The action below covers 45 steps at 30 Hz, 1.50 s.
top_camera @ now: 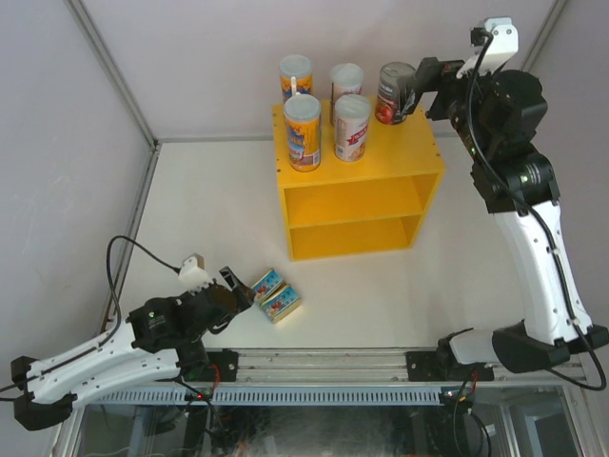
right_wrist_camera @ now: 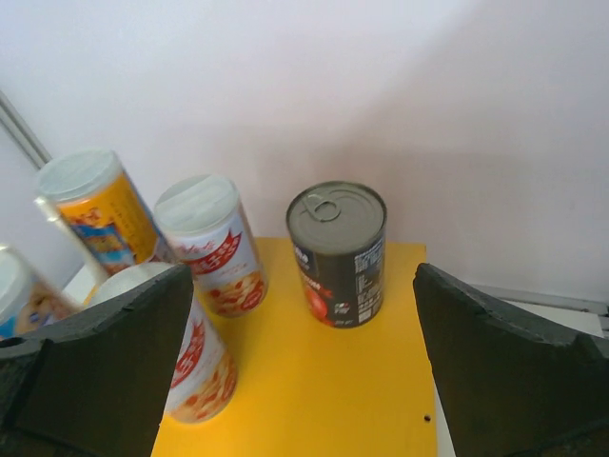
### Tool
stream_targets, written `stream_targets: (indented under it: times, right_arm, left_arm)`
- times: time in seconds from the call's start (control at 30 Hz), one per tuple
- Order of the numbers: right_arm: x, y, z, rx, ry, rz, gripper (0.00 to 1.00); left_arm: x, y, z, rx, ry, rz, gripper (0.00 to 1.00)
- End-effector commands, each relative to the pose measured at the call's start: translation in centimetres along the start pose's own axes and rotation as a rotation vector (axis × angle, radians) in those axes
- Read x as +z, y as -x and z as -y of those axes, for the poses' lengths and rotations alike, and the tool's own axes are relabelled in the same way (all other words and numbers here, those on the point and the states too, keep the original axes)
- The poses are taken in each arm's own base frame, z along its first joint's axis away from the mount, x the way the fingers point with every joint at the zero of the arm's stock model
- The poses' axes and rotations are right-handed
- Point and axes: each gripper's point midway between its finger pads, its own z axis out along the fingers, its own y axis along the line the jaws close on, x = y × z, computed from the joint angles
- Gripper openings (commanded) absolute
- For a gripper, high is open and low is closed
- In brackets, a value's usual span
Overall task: Place and organize the canned foods onto the counter
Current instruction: Place the canned food on the counter.
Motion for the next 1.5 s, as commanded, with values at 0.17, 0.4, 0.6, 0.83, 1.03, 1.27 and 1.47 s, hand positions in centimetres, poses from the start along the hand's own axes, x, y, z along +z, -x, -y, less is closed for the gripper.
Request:
stream_targets:
  times: [0.17, 0.4, 0.6, 0.83, 1.03, 1.27, 1.47]
  right_arm:
    - [-8.0, 1.7, -1.9, 0.026, -0.005, 0.102, 0.95]
    - [-13.9, -2.9, -3.1, 0.048, -0.008, 0.017, 0.93]
    - [-17.5, -9.8, -5.3, 0.06, 0.022, -0.134, 0.91]
    - [-19.4, -17.8, -10.6, 0.015, 0.133, -0.297, 0.92]
    - [-20.4, -24.7, -14.1, 0.051, 0.232, -0.428, 0.91]
    - [-21.1, -29.7, -15.7, 0.049, 0.298, -0.58, 0.92]
    - [-20.8, -32.1, -17.1, 0.063, 0.347, -0.671, 0.93]
  left_arm:
    - [0.7, -2.0, 0.4, 0.044, -0.04, -0.069, 0.99]
    - [1.6, -3.2, 0.1, 0.021, -0.056, -0.091, 0.99]
    - [2.2, -4.2, 0.0, -0.005, -0.07, -0.117, 0.98]
    - [2.1, -4.4, -0.2, -0.048, -0.067, -0.126, 0.98]
    - [2.2, -4.6, -0.8, -0.037, -0.052, -0.131, 0.98]
    - [1.7, -5.0, -0.7, -0.043, -0.058, -0.163, 0.97]
    - [1.6, -5.3, 0.4, -0.058, -0.09, -0.186, 0.96]
